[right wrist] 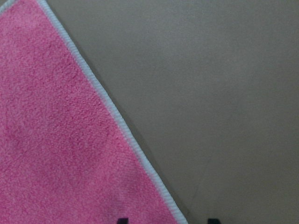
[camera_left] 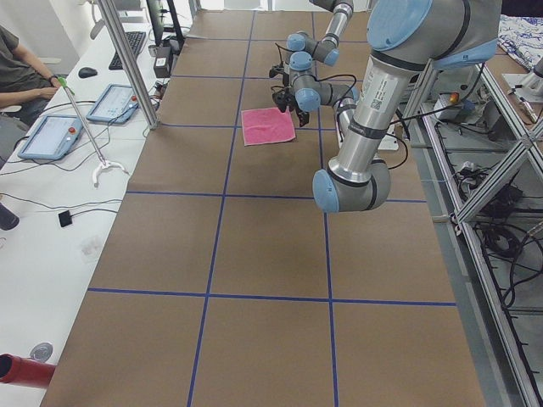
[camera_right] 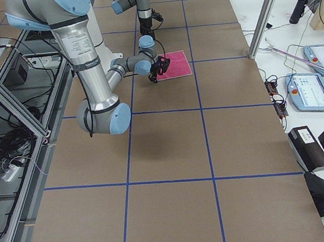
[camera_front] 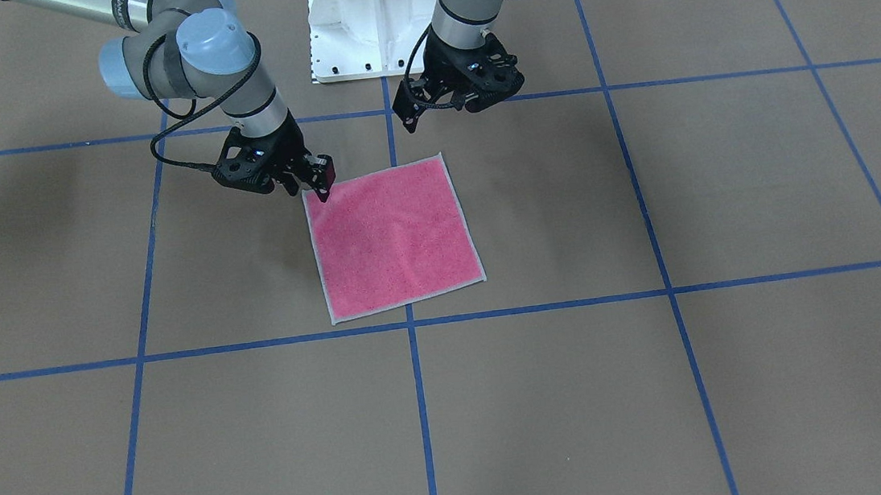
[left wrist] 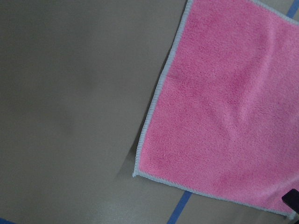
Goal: Fold towel twice with both arms
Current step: 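Lower both grippers onto the towel's near corners and pinch them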
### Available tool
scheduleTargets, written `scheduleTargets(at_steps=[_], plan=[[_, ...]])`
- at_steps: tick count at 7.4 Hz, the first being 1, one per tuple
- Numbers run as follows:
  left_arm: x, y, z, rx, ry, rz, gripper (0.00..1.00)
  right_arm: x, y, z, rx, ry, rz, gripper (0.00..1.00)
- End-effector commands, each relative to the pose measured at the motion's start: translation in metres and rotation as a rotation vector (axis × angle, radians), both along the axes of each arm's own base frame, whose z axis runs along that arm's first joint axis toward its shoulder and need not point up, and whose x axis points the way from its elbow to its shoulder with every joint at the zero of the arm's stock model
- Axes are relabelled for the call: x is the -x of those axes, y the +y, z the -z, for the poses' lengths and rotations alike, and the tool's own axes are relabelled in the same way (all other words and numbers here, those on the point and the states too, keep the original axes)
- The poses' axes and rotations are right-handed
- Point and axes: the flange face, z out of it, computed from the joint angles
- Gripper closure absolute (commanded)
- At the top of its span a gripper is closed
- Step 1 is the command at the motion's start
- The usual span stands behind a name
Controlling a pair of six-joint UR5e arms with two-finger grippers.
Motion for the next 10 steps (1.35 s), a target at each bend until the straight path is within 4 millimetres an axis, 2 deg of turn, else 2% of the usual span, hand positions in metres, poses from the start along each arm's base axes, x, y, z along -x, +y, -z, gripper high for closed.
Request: scheduleTargets(at_steps=[1, 2, 3, 5, 7, 9, 10], plan=[[0.000, 0.000, 0.002, 0.005, 0.003, 0.004, 0.00, 0.001, 0.001, -0.001, 0.001, 0.001, 0.002, 0.42], [0.000, 0.000, 0.001, 0.006, 0.001, 0.004, 0.00, 0.000, 0.002, 0.002, -0.001, -0.004, 0.002, 0.53], [0.000, 0.000, 0.001, 0.006, 0.001, 0.004, 0.00, 0.000, 0.002, 0.001, -0.001, -0.003, 0.002, 0.71], [0.000, 0.000, 0.002, 0.006, 0.003, 0.004, 0.00, -0.002, 0.002, -0.004, 0.004, 0.005, 0.001, 0.99], [0.001, 0.001, 0.004, 0.017, 0.008, 0.012, 0.00, -0.003, 0.002, -0.003, 0.001, 0.001, 0.000, 1.00], [0.002, 0.001, 0.003, 0.020, 0.007, 0.014, 0.00, -0.010, 0.004, 0.010, -0.007, -0.019, 0.000, 1.00], [0.001, 0.000, -0.004, 0.049, -0.011, 0.046, 0.00, -0.013, 0.004, 0.012, -0.008, -0.023, -0.002, 1.00]])
